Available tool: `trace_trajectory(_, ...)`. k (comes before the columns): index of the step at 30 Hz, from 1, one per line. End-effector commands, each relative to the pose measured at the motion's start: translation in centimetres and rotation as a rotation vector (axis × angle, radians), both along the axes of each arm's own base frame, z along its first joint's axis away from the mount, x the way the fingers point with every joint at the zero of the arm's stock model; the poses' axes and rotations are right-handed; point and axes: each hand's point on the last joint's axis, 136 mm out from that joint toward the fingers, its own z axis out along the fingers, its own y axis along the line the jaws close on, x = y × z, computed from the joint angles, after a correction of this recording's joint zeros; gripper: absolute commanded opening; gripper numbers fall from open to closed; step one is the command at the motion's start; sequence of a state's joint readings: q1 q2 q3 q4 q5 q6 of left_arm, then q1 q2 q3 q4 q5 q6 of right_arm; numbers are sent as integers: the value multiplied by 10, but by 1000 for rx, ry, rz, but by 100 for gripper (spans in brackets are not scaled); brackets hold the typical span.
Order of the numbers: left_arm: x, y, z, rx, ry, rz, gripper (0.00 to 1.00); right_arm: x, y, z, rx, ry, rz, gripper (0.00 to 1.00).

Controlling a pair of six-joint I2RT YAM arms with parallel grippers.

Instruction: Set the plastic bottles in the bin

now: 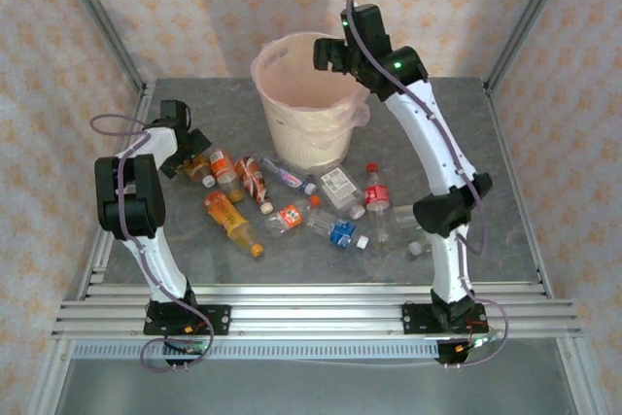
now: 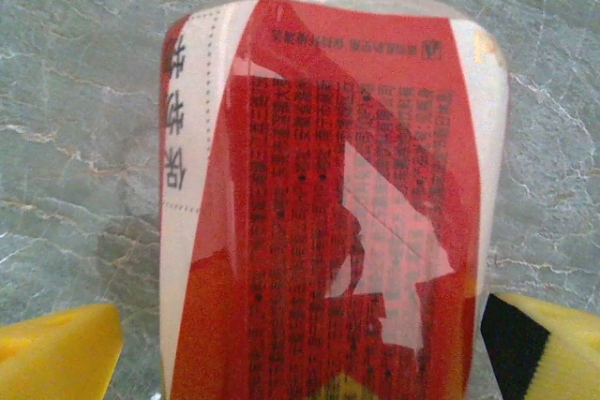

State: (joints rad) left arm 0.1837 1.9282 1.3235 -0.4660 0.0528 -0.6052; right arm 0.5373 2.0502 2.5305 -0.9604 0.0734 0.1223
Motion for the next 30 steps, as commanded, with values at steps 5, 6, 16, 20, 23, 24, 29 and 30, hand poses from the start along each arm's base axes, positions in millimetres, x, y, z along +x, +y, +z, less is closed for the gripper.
trace_trajectory(5, 8, 11, -6, -13, 0, 41, 90, -45, -45, 8, 25, -11, -138, 99)
trace_trajectory(6, 8, 12, -7, -14, 1, 42, 88, -51, -49, 7, 33, -17, -145, 99)
trace_trajectory(16, 11, 15, -2, -19, -12, 43, 60, -122, -118, -4, 44, -52, -306, 99)
trace_trajectory(20, 13, 19, 24, 9, -58, 36, 58, -151, -149, -20, 30, -42, -405, 99)
trace_trajectory(23, 15, 19, 58, 29, -122, 22, 57, -171, -166, -33, 38, -31, -455, 99)
trace_trajectory(24, 15, 19, 71, 36, -147, 16, 57, -178, -172, -36, 42, -28, -471, 99)
trace_trajectory(29, 14, 16, 137, 76, -273, -15, 57, -202, -192, -58, 35, 14, -538, 99)
trace_trajectory(30, 13, 14, 151, 85, -302, -26, 57, -206, -196, -63, 29, 21, -551, 99)
